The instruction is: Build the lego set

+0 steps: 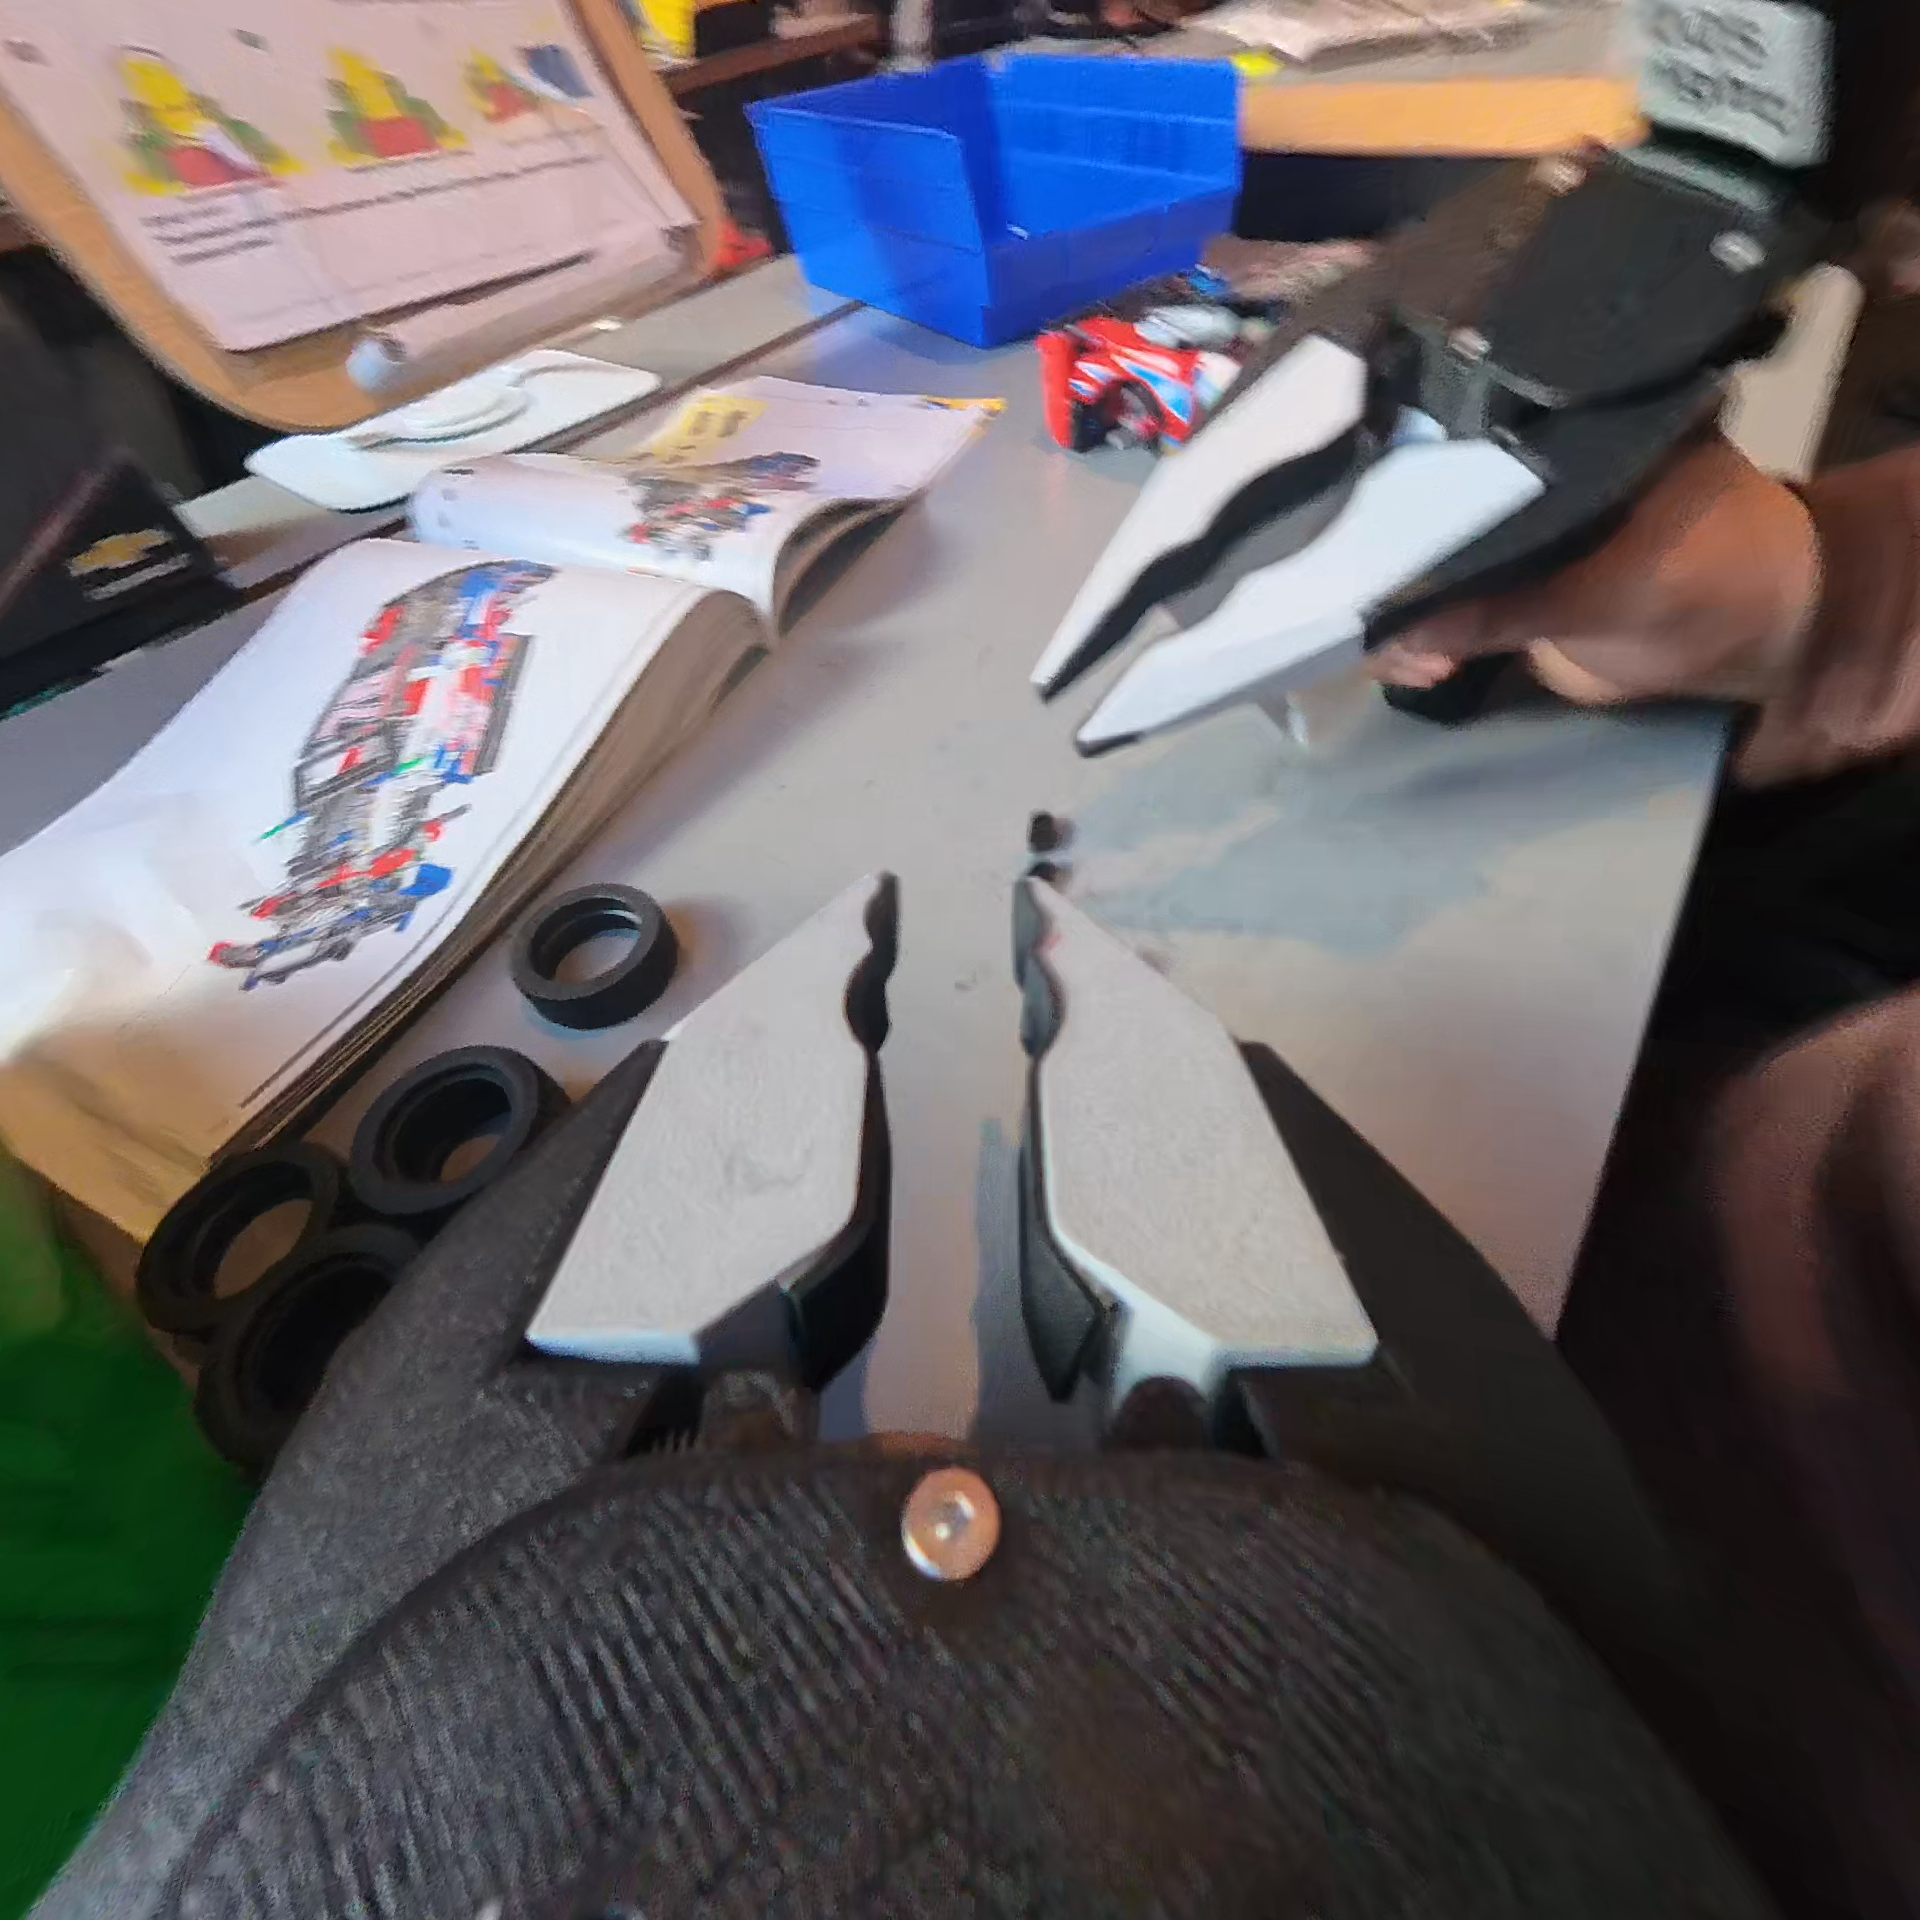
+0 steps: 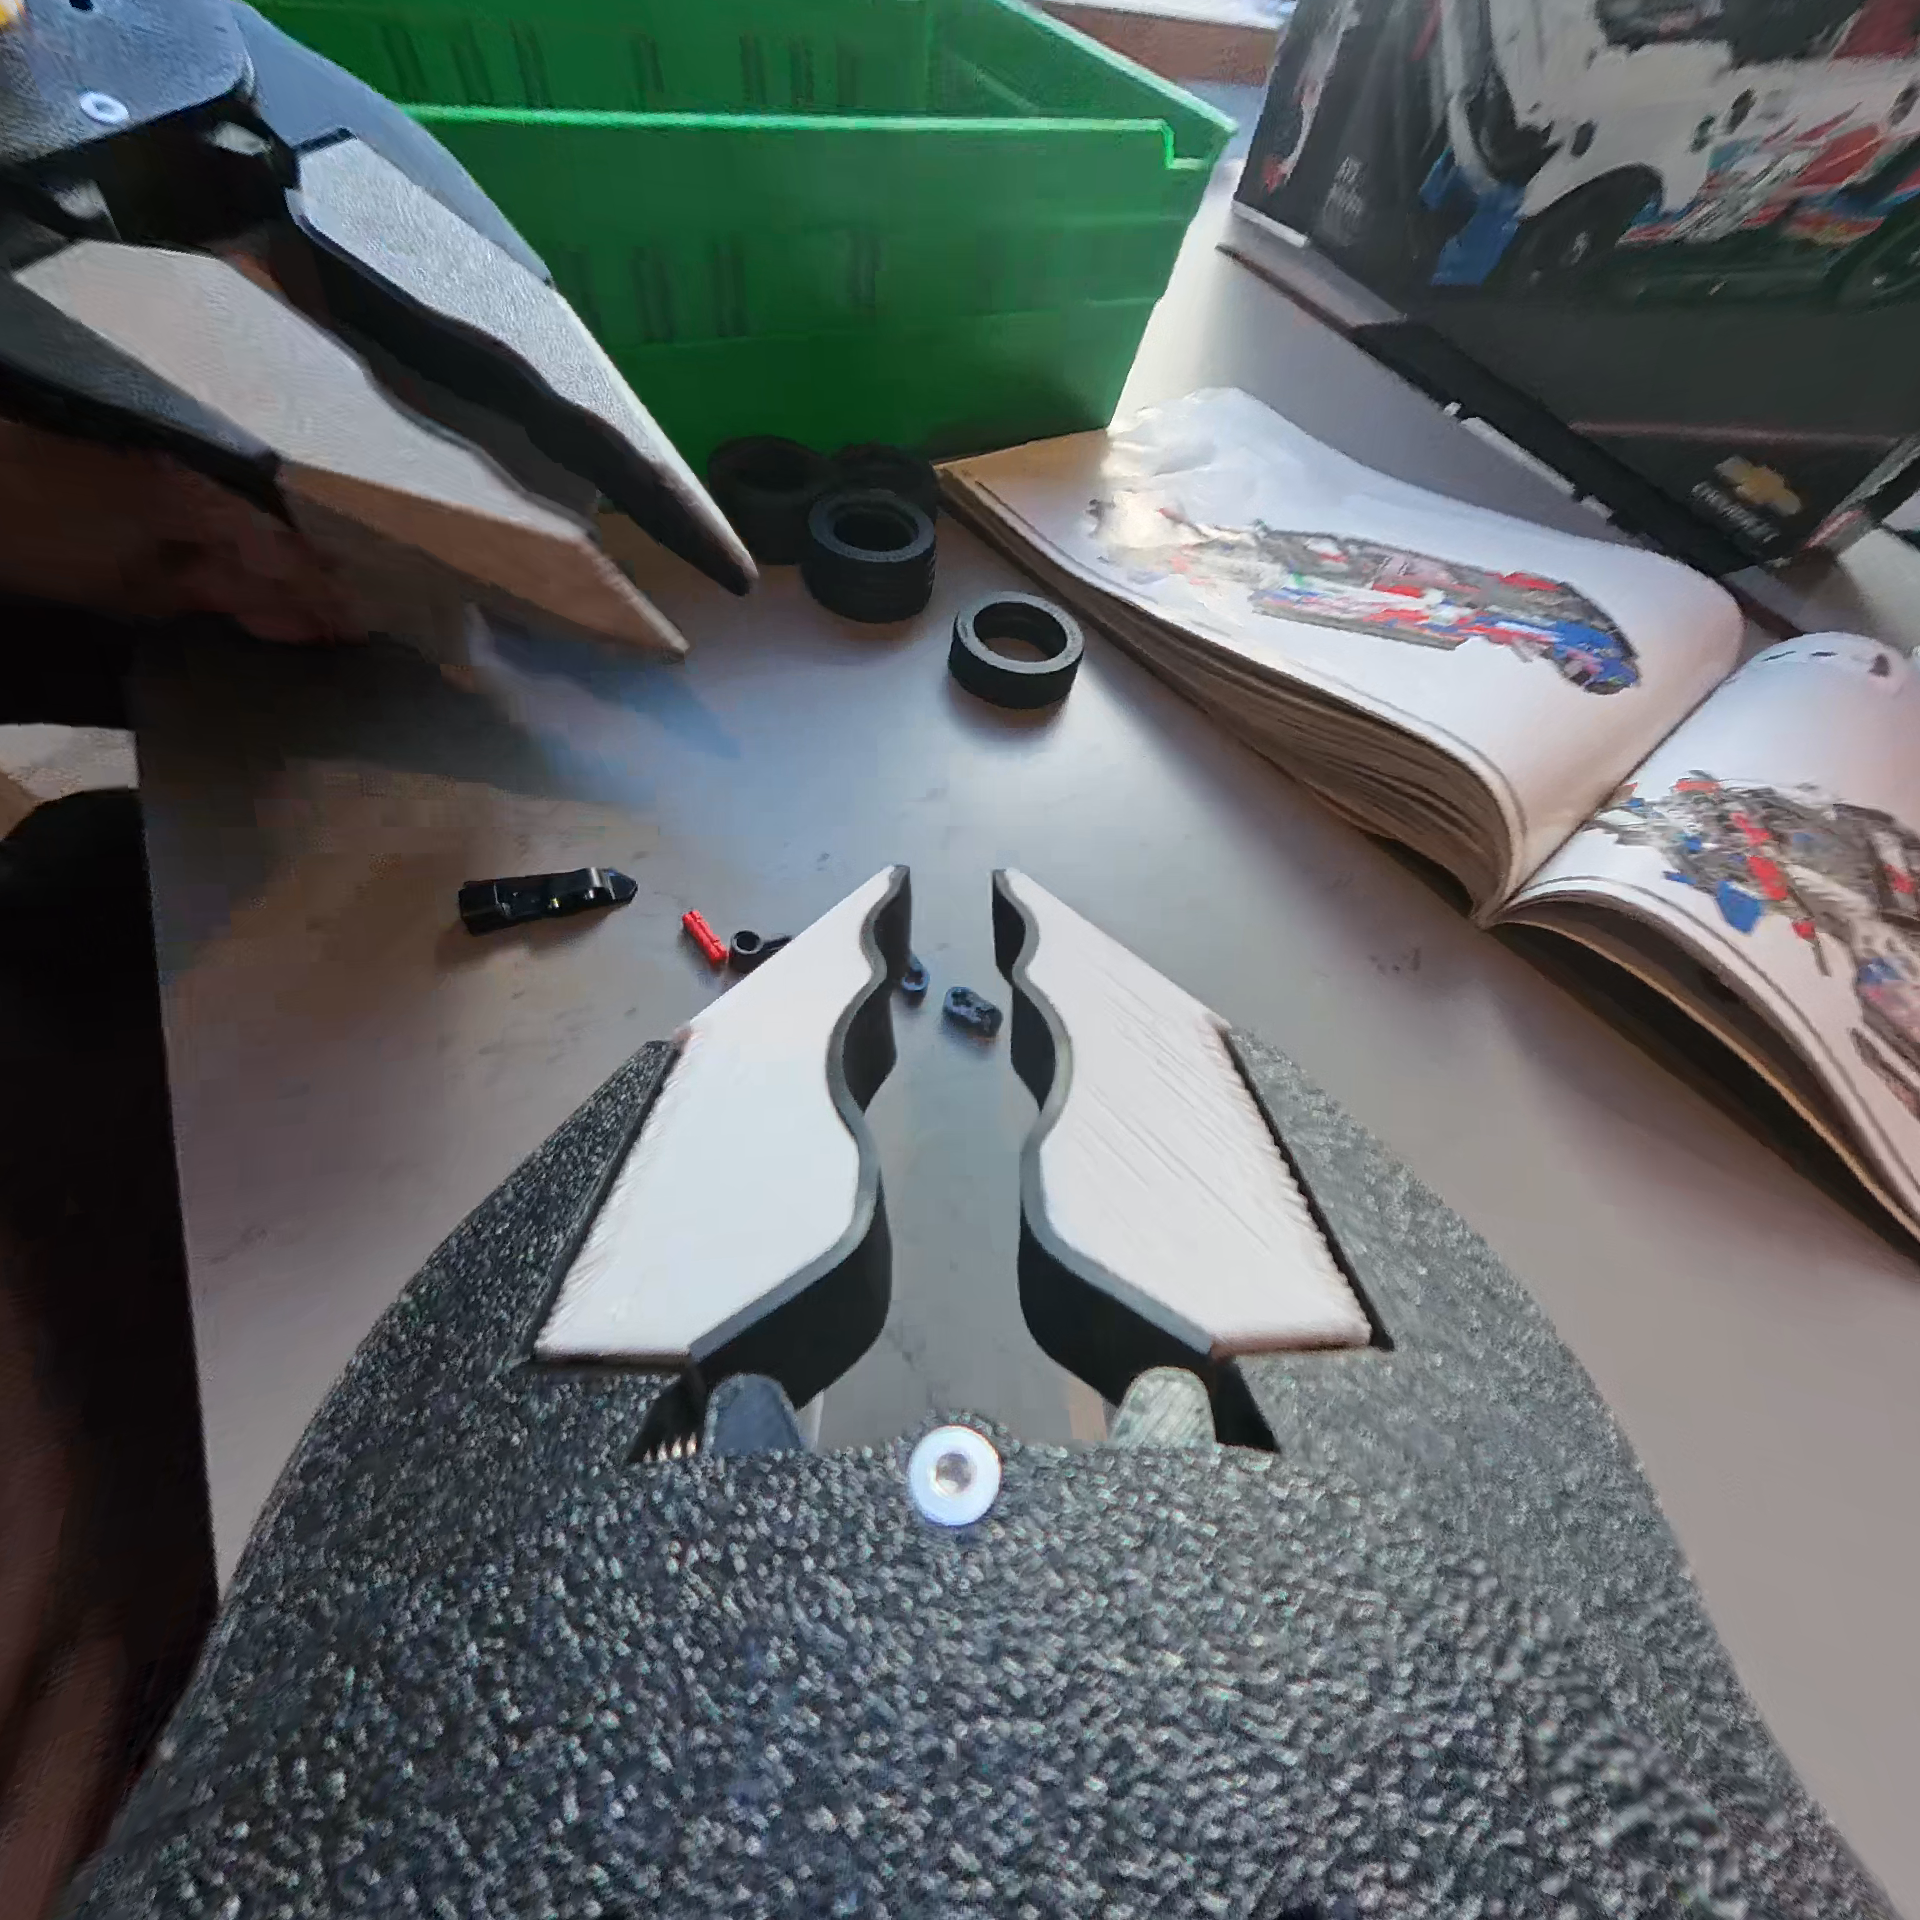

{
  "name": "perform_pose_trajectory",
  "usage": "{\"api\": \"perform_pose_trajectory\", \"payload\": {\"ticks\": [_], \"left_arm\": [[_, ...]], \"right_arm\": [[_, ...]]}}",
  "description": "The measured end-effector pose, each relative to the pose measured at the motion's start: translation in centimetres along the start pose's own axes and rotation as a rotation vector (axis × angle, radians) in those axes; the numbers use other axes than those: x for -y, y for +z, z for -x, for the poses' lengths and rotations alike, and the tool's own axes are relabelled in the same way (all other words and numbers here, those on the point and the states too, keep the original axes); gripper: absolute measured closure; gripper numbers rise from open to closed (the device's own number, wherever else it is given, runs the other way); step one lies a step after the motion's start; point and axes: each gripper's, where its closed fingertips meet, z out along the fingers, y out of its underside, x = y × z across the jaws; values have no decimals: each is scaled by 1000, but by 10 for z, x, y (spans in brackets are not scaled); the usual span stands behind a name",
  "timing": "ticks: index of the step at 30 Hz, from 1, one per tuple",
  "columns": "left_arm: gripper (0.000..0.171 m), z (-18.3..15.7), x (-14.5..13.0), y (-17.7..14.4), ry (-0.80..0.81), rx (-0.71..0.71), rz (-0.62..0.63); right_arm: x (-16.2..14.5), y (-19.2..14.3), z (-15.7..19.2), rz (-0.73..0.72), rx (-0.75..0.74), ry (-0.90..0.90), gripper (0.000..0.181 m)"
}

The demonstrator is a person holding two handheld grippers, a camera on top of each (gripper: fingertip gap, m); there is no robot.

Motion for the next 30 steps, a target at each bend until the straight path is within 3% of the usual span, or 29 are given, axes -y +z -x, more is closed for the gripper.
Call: {"api": "perform_pose_trajectory", "payload": {"ticks": [2, 5, 8, 10, 12, 15, 16, 19, 21, 22, 24, 25, 27, 28, 30], "left_arm": [[163, -6, 17, 5, -105, 7, -24], [157, -17, 48, 33, -205, -40, 60], [159, 0, 96, 74, -203, -31, 23], [150, 19, 106, 118, -184, -26, 133], [147, 44, 104, 165, -137, 9, 259], [146, 94, 78, 225, -83, 133, 459], [140, 98, 68, 240, -109, 105, 508], [103, 72, 69, 265, -91, -133, 507], [85, 70, 47, 265, 51, -140, 654], [85, 71, 32, 263, 139, -137, 738], [108, 82, 19, 264, 298, -73, 768], [115, 80, 18, 265, 310, -92, 759], [157, 65, 13, 262, 270, -196, 775], [168, 61, 12, 262, 279, -227, 764], [171, 61, 11, 259, 320, -251, 768]], "right_arm": [[5, -10, 2, -38, -33, 8, 169], [10, -30, 11, -83, -53, 15, 171], [20, -48, 15, -141, -96, -30, 173], [27, -55, 16, -182, -121, -56, 177], [26, -53, 17, -184, -121, -62, 179], [22, -51, 16, -170, -113, -43, 179], [22, -51, 16, -175, -108, -34, 179], [21, -54, 17, -181, -85, -3, 179], [20, -55, 18, -182, -67, 20, 179], [19, -55, 18, -181, -57, 32, 179], [17, -54, 20, -176, -37, 55, 179], [15, -54, 20, -172, -29, 65, 179], [12, -53, 22, -154, -13, 83, 178], [9, -53, 24, -138, -3, 93, 177], [2, -53, 27, -97, 13, 124, 175]]}}
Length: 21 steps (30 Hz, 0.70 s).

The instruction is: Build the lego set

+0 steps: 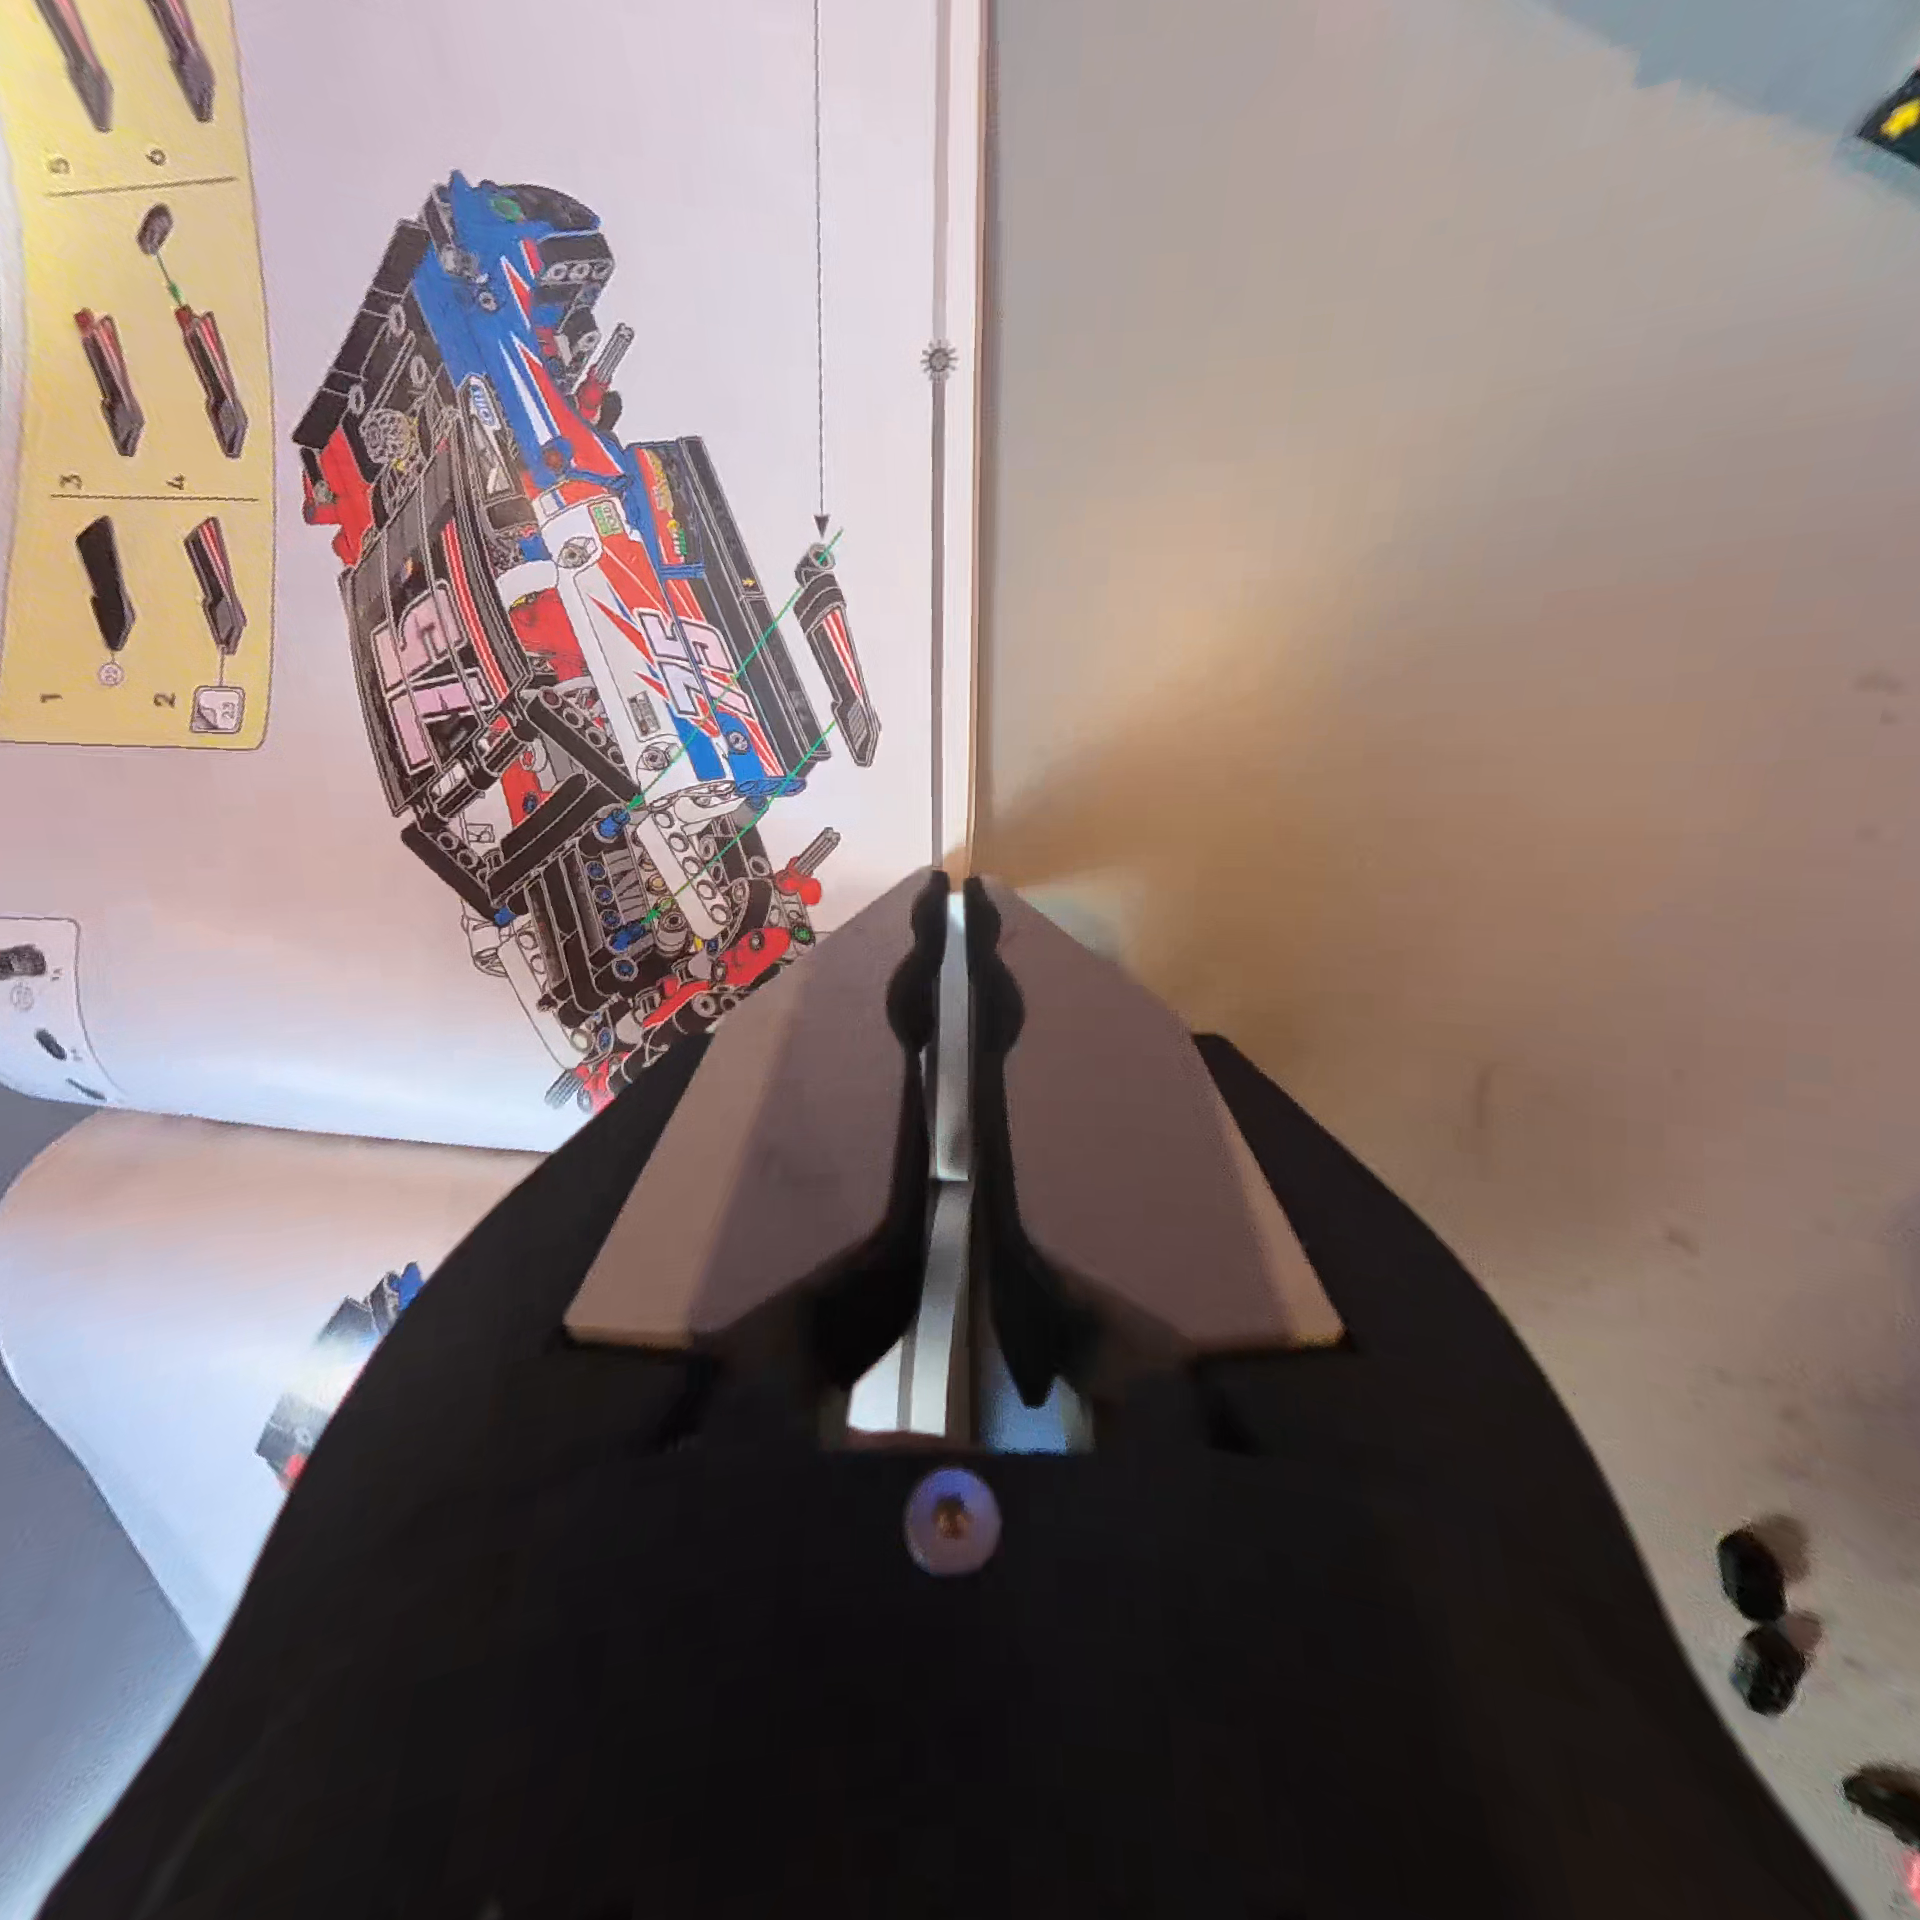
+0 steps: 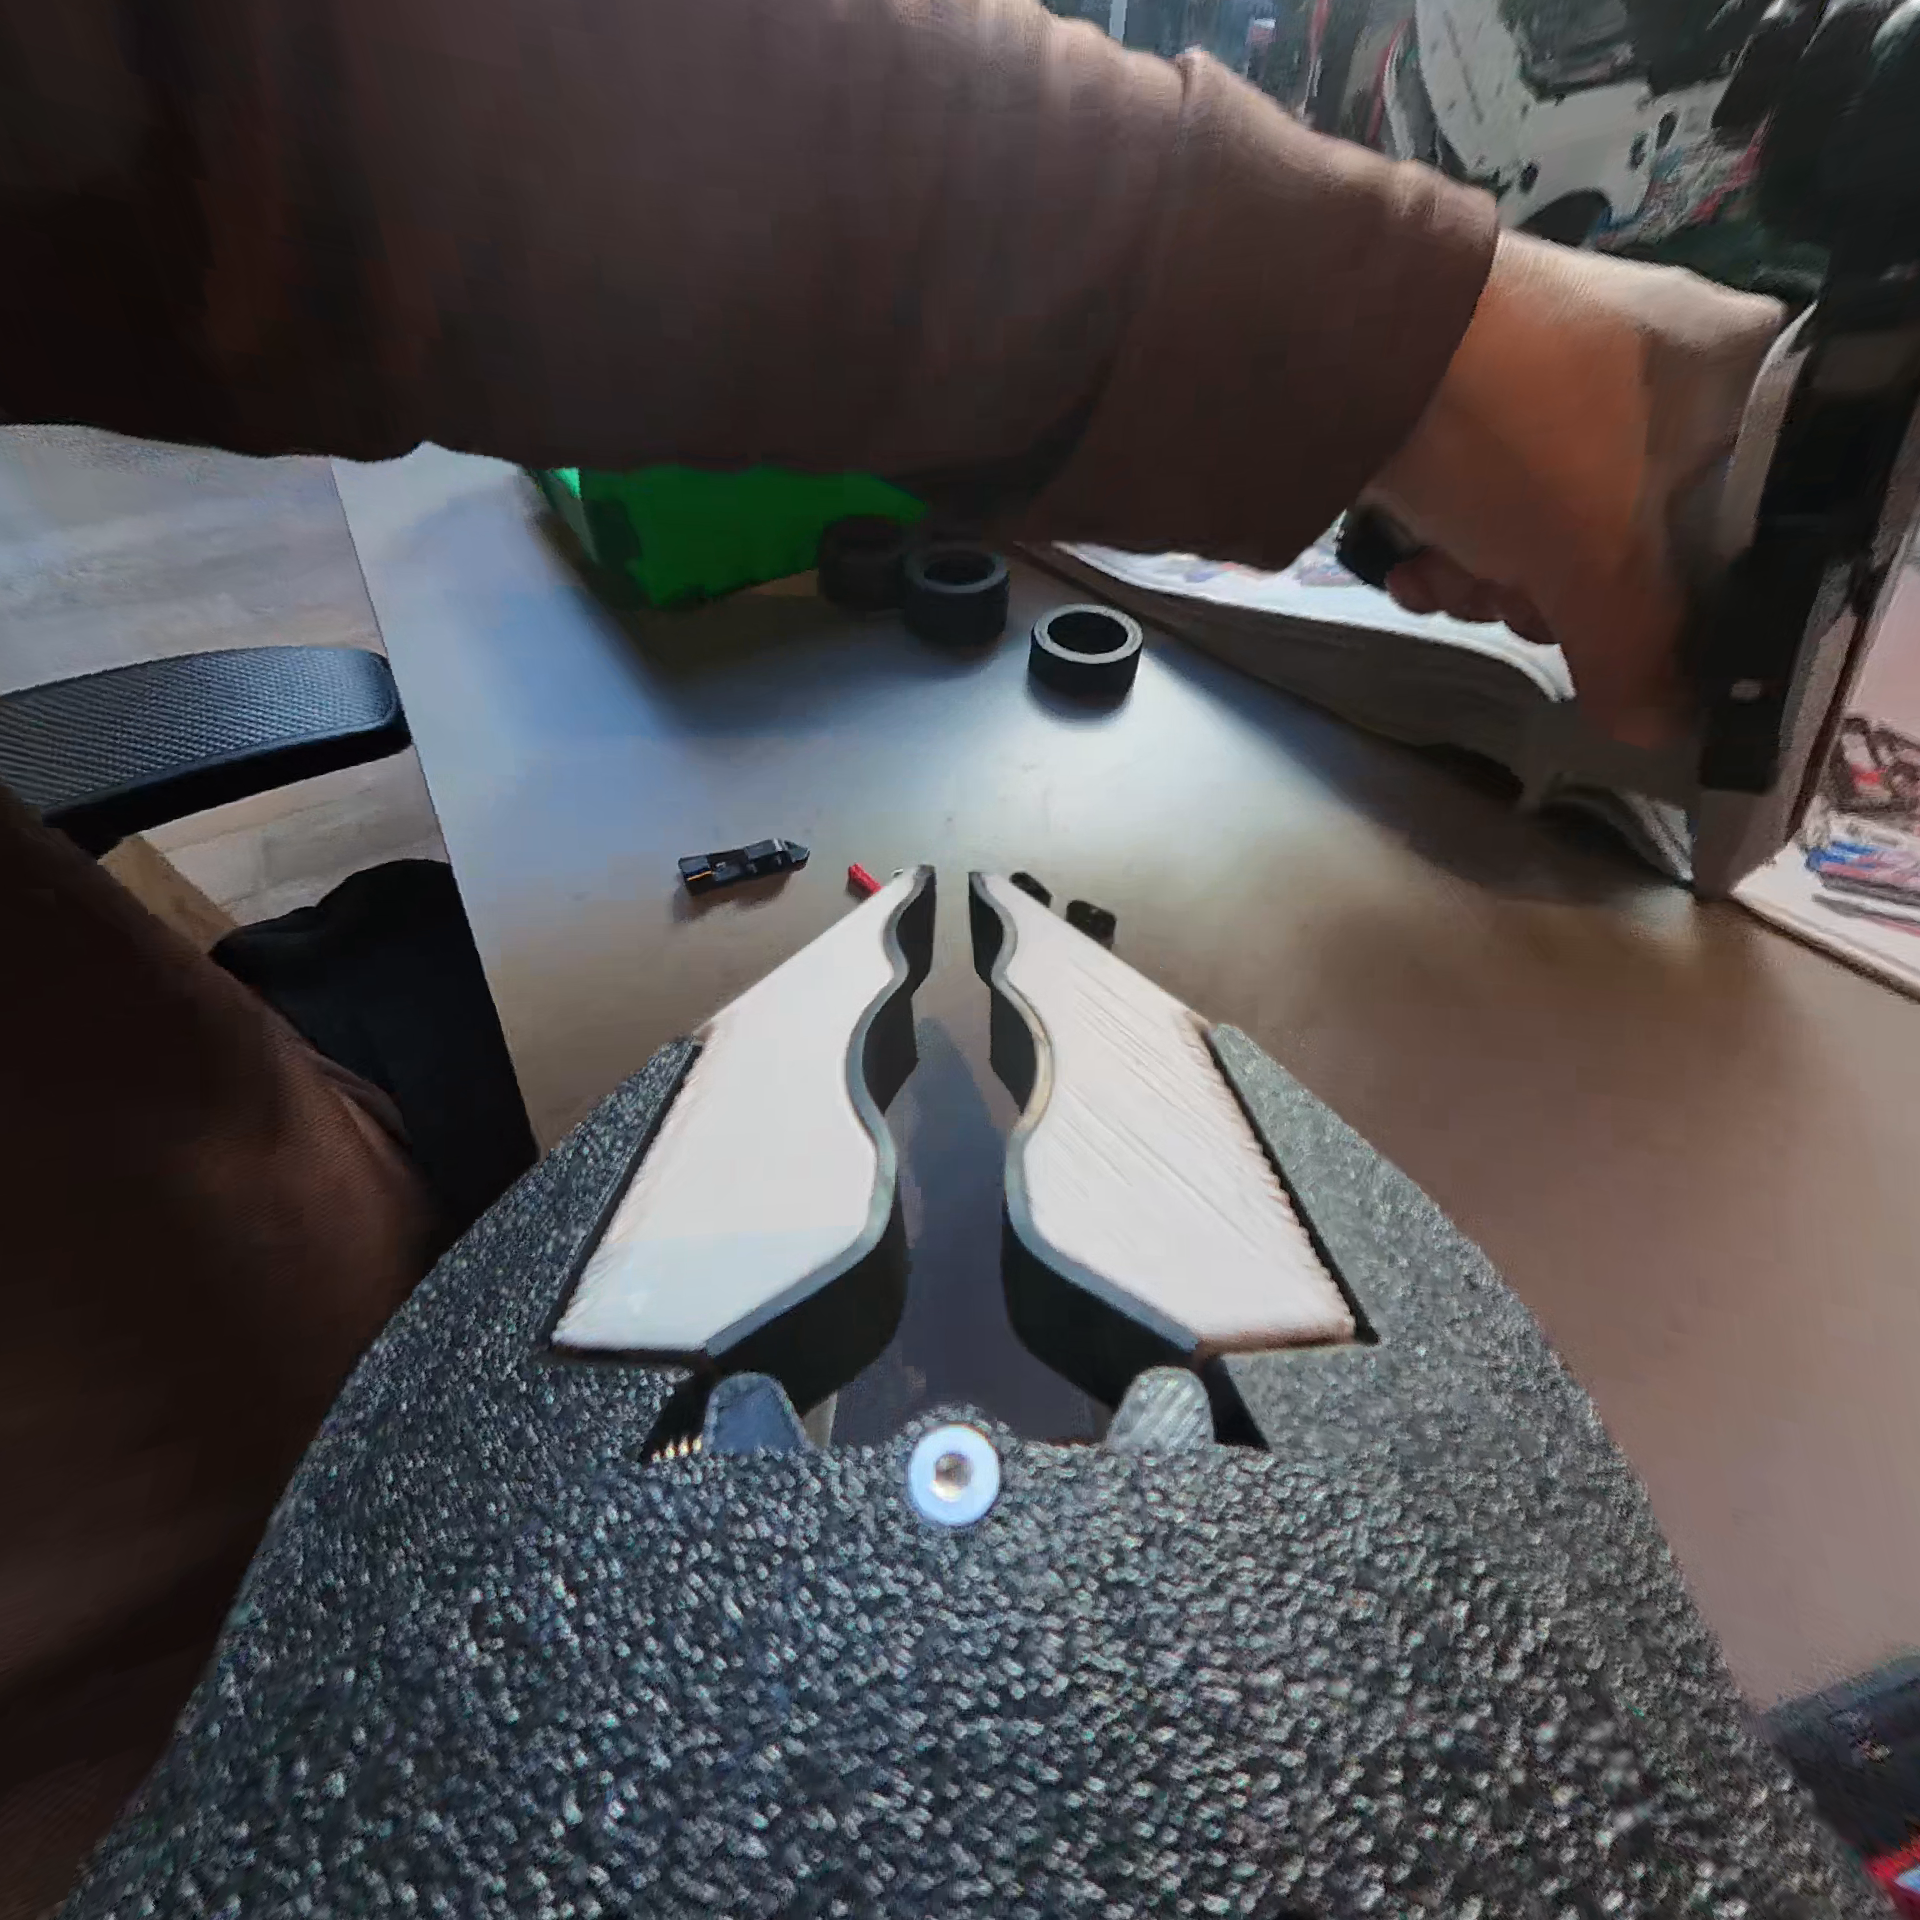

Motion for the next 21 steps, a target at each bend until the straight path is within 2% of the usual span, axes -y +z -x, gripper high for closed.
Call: {"api": "perform_pose_trajectory", "payload": {"ticks": [4, 7, 10, 12, 15, 18, 21], "left_arm": [[171, -10, -7, -5, 61, -57, 41], [171, -30, -14, -11, 109, -127, 78], [171, -37, -20, -15, 139, -98, 102], [171, -37, -20, -16, 146, -48, 95], [160, -44, -11, -27, 123, 7, 62], [143, -75, 12, -47, 91, -18, -42], [135, -121, 34, -55, 75, -132, -124]], "right_arm": [[0, -26, 20, 19, 24, 28, 167], [-13, -77, 17, 70, -83, -52, 161], [-29, -145, -4, 136, -220, -71, 157], [-40, -193, -30, 194, -328, -53, 154], [-67, -248, -70, 270, -436, 49, 131], [-98, -263, -90, 312, -394, 132, 116], [-114, -251, -97, 306, -272, 215, 102]]}}
